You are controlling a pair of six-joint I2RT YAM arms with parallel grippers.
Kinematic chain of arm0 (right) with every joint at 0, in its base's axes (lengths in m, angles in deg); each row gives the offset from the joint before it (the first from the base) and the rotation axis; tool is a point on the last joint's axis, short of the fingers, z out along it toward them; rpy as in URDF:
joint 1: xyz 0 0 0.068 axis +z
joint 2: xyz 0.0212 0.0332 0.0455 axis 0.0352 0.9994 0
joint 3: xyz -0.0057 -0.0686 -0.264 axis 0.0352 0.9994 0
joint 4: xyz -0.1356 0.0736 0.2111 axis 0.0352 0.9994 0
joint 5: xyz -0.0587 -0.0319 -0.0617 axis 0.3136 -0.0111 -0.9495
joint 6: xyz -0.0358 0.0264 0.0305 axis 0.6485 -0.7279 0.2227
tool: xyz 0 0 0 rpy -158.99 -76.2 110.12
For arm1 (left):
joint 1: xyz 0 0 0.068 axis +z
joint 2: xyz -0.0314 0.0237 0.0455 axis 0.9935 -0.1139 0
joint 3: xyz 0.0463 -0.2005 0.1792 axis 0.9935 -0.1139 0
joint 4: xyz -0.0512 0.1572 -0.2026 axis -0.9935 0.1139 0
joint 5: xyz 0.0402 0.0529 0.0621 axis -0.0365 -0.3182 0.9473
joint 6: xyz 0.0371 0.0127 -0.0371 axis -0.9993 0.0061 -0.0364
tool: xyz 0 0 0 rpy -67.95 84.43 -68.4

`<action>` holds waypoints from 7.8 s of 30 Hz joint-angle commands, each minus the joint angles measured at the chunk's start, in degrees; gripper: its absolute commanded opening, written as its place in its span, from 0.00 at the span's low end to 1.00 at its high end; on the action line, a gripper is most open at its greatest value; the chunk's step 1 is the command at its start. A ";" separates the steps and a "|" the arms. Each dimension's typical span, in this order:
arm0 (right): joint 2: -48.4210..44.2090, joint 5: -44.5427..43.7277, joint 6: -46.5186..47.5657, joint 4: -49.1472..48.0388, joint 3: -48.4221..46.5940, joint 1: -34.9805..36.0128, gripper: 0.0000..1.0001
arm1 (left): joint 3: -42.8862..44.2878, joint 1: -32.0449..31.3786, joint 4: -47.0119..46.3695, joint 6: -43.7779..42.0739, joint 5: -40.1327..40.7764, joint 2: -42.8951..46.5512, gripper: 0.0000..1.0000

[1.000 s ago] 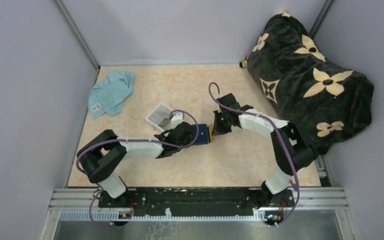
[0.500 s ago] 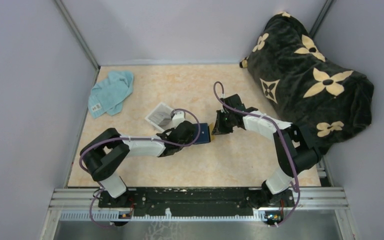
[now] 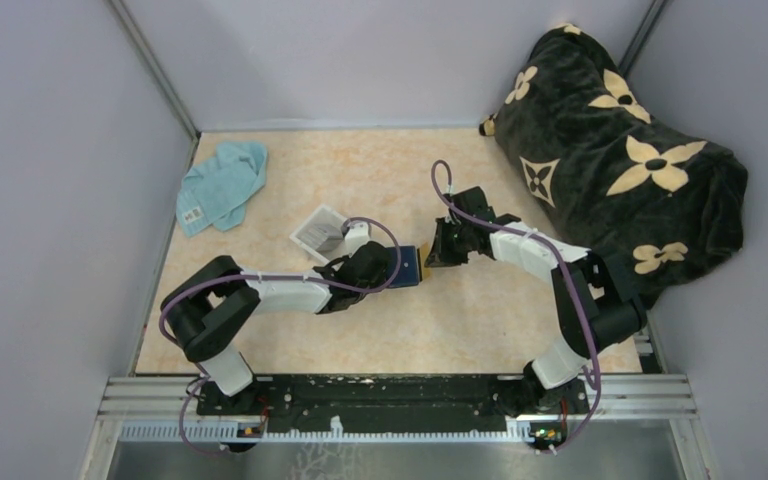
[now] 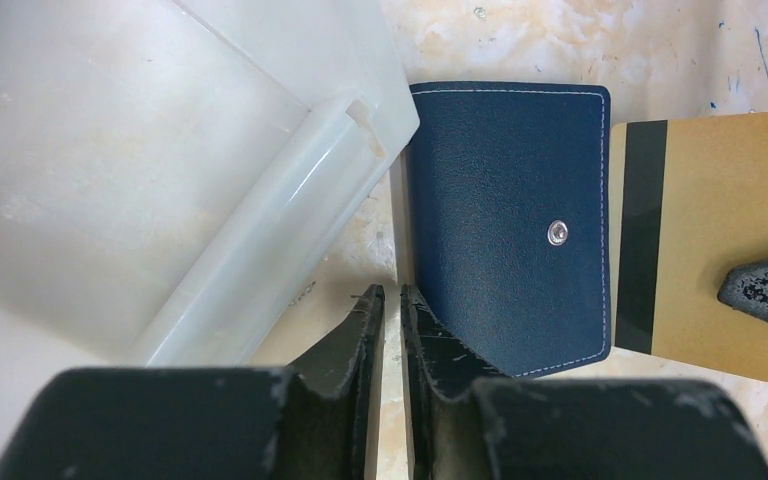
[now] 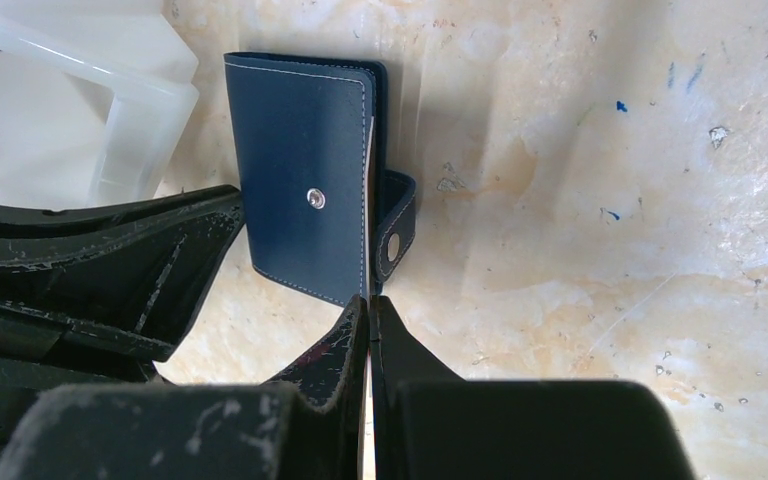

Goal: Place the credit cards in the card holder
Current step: Open the card holder at the center of the board.

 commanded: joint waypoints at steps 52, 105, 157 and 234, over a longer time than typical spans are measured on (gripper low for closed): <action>-2.52 7.29 -2.05 -10.15 5.63 -3.77 0.00 | -1.41 -0.30 4.50 0.21 -0.20 -3.88 0.17; -4.17 12.62 -6.10 -17.12 8.63 -4.61 0.00 | -2.88 -0.35 4.60 0.48 -0.40 -3.23 0.17; -4.96 12.02 -3.46 -17.46 8.96 -0.43 0.00 | -7.84 -0.33 -21.92 -8.85 -18.38 -6.49 0.23; 0.88 -21.80 5.42 4.46 -3.90 15.80 0.00 | 2.80 -4.14 1.57 -1.27 -5.72 7.16 0.35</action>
